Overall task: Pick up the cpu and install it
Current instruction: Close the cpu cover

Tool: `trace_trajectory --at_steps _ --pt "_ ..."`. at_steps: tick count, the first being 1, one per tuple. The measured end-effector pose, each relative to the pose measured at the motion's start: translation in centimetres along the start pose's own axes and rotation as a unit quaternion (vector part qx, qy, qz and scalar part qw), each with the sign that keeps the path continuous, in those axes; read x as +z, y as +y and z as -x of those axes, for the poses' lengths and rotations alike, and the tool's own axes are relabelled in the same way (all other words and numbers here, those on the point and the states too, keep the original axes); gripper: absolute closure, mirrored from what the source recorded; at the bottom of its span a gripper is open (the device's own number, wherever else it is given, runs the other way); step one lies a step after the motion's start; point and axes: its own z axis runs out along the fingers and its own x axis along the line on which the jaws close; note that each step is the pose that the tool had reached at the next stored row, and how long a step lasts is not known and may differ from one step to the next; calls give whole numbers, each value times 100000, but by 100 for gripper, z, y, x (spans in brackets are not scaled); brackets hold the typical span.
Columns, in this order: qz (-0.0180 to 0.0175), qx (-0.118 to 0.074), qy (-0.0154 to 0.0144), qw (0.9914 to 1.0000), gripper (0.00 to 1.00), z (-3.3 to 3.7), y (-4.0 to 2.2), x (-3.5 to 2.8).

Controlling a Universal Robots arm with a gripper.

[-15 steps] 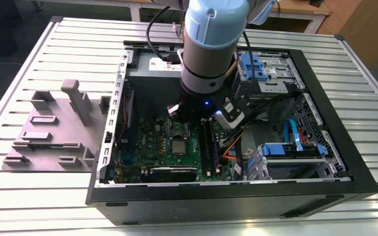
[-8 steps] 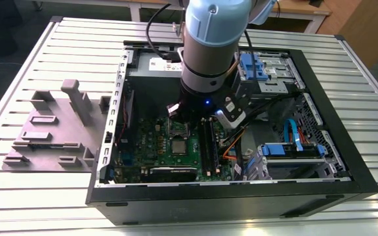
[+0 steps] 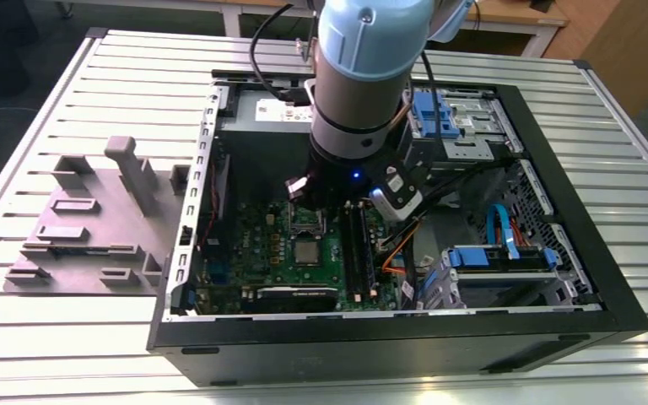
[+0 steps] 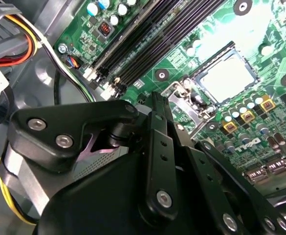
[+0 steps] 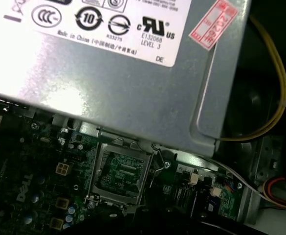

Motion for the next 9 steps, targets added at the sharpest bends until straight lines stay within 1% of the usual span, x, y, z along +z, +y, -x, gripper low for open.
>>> trace_trajectory --at_steps 3,6,9 --pt "185 6 -58 100000 90 1 1 10" --pt "224 0 -60 100000 90 20 -3 20" --pt "226 2 -64 100000 90 24 -5 39"
